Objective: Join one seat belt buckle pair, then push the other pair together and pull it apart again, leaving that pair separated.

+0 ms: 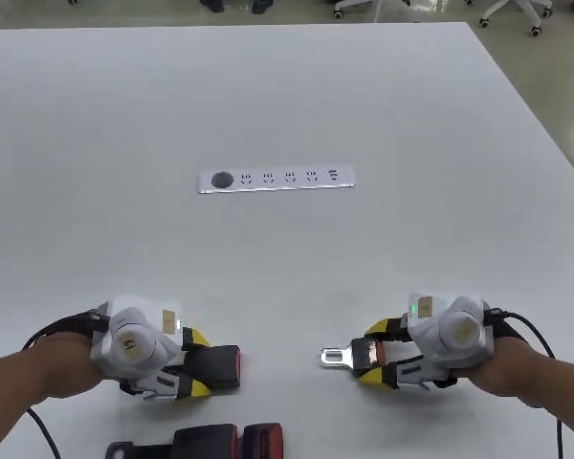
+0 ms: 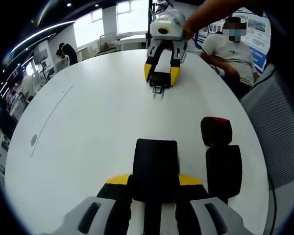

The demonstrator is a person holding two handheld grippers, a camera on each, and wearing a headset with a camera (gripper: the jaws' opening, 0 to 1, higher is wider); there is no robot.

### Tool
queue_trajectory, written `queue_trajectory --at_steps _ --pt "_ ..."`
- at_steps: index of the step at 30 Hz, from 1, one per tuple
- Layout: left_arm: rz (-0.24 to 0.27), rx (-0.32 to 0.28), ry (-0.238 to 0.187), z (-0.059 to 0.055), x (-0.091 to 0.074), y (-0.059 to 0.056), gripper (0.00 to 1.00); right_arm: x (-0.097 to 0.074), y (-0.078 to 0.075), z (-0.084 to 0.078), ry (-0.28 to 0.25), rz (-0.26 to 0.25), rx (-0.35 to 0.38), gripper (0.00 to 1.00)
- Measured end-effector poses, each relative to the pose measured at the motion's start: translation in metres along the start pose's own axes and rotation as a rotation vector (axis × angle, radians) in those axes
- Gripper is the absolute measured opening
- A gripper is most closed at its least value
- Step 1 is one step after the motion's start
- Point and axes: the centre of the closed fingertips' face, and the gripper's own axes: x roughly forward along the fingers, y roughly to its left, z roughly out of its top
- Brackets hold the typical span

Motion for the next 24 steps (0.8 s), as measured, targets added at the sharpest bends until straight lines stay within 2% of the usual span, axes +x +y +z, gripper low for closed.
queue_trajectory --at_steps 9,18,24 --pt "-0.019 0.024 0.011 0.001 -0.001 -0.001 0.35 0.000 0.004 -0.001 -0.015 0.033 -0.032 0.35" --pt "-0.017 0.014 0.031 0.002 -0.001 -0.001 0.35 0.003 0.003 0.000 -0.025 0.034 -0.034 0.35" --pt "-0.014 0.004 0.047 0.002 0.000 0.000 0.35 0.014 0.006 0.011 -0.041 0.038 -0.034 0.35"
